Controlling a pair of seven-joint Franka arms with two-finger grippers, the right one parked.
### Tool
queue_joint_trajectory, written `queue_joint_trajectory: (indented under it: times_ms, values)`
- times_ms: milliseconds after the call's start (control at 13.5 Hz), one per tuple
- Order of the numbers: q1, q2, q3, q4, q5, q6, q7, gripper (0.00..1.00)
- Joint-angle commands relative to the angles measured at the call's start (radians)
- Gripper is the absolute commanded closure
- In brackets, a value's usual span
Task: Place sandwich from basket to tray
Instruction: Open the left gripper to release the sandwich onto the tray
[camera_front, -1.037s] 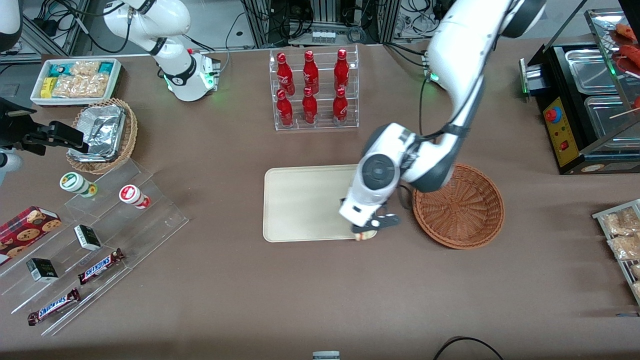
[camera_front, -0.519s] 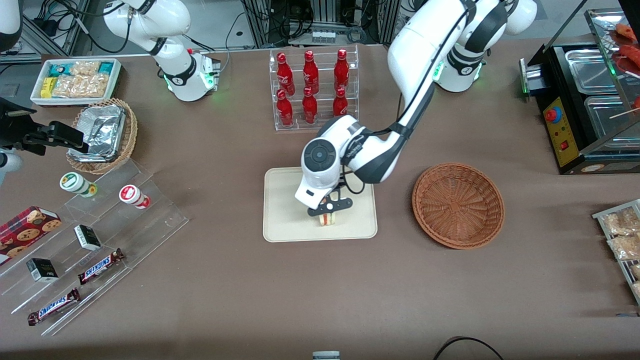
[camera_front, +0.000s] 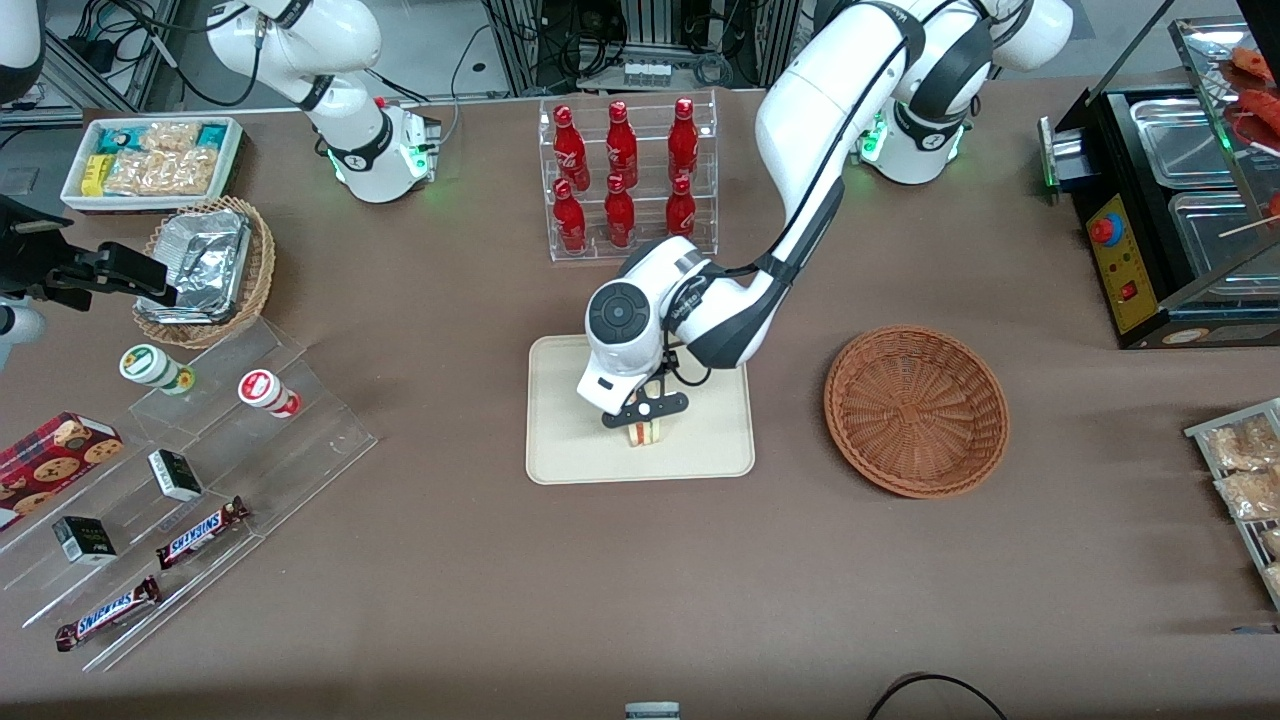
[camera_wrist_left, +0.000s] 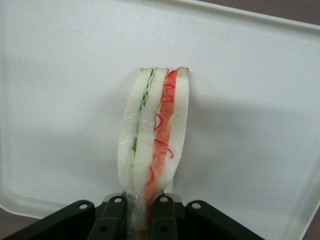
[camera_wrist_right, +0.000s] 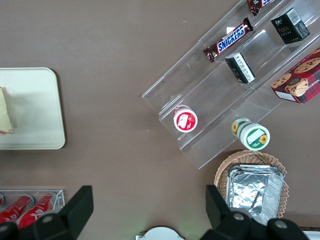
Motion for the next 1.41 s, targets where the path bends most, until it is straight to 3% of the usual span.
queue_joint_trajectory:
  times_ms: [0, 741, 889, 1333]
  values:
    - [-0.017, 0.011, 0.018, 0.036, -0.003, -0.003, -0.019, 0.0]
    - [0.012, -0.162, 0.044, 0.036, 0.005, -0.098, 0.058, 0.0]
    - [0.016, -0.183, 0.094, 0.034, -0.001, -0.149, 0.073, 0.0]
    - [0.165, -0.367, 0.099, -0.219, -0.003, -0.19, 0.363, 0.0]
